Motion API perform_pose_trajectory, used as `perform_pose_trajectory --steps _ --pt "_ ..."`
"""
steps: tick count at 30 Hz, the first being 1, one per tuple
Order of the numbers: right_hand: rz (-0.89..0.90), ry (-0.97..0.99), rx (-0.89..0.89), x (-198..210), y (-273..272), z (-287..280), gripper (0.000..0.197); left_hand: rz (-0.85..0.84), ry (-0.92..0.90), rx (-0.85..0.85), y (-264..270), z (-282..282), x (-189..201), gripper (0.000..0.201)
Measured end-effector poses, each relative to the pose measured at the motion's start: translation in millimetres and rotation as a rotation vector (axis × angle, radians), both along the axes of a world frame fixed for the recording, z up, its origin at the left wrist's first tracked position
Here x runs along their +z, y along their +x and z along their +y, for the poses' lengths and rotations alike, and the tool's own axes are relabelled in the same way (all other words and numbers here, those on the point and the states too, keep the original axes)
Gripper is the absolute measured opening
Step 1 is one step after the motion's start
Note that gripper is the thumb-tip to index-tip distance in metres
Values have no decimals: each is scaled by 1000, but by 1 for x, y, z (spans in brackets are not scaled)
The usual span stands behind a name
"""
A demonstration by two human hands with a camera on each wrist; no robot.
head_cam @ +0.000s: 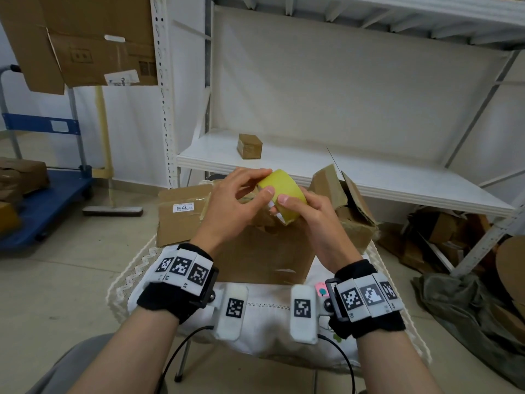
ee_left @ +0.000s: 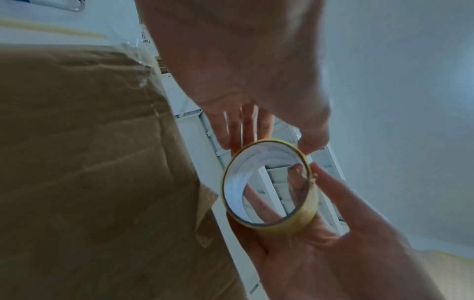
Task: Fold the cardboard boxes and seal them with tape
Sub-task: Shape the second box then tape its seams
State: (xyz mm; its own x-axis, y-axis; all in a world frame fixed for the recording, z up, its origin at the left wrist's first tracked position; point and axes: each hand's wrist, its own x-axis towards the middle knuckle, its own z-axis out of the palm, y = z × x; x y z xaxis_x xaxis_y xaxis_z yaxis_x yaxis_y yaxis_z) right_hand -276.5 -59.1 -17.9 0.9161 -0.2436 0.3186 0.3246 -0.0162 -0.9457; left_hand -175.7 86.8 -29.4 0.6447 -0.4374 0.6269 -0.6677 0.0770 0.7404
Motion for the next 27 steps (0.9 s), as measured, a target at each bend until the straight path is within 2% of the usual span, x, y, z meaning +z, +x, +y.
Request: perform_pose_trajectory --steps 3,7,10,16,18,20,21,24,27 --pt "-15 5 1 2 -1 1 15 56 27 -26 2 -1 -2 56" --pt "-39 17 3 3 -3 1 30 75 -95 -10 -1 -1 0 44" --pt "-48 7 -20 1 -1 -1 34 62 -175 36 -6 0 3 39" --pt "-48 25 -61 -4 3 -4 42 0 -207 107 -7 0 1 34" --pt "-39 12 -70 -5 4 -3 35 73 -216 79 -6 -1 2 32" --pt "-43 6 -82 -3 3 -3 13 149 -219 35 -3 -1 2 29" --pt "-54 10 -89 -3 3 -3 10 178 -218 3 0 0 2 31" --pt "-75 91 -71 0 3 -4 20 170 -160 -57 5 1 0 28" --pt "-52 124 -33 0 4 -6 20 28 -139 33 4 2 -2 25"
